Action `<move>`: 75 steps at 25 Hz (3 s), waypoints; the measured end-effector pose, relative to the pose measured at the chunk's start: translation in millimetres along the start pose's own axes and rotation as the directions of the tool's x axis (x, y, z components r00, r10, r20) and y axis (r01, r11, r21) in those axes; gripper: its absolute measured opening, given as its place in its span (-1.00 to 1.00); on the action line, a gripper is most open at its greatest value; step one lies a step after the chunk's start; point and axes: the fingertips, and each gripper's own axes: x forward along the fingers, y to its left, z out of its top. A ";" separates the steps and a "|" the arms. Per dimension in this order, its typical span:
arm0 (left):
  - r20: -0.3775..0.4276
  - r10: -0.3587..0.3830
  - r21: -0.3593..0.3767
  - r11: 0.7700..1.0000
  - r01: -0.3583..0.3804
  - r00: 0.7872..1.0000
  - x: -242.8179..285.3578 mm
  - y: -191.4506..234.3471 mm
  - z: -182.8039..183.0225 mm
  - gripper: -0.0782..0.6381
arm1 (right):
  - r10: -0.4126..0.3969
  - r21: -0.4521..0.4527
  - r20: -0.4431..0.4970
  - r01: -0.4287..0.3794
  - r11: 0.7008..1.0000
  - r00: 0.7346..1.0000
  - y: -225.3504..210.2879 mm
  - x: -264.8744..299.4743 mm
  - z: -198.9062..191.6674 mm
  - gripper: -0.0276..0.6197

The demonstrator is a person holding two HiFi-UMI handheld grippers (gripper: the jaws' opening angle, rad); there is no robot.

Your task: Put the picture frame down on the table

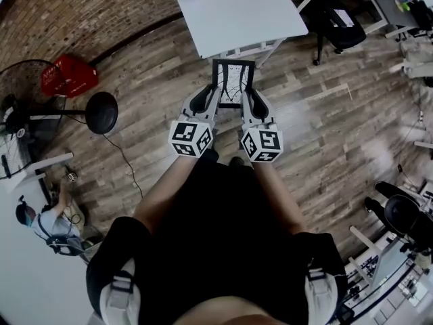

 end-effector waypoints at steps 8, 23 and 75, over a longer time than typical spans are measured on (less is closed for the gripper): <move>-0.025 -0.047 0.004 0.999 0.047 0.999 24.1 33.6 9.2 -0.55 | -0.036 0.015 0.026 0.036 0.999 0.999 5.0 36.4 2.8 -0.68; -0.069 -0.110 0.006 0.994 0.110 0.992 58.3 63.2 15.3 -0.55 | -0.103 0.047 0.043 0.101 0.994 0.994 -2.1 76.6 2.2 -0.68; -0.125 0.079 -0.084 0.992 -0.090 0.989 252.0 143.8 29.6 -0.55 | 0.077 0.062 -0.136 -0.069 0.996 0.988 -112.8 269.1 25.2 -0.68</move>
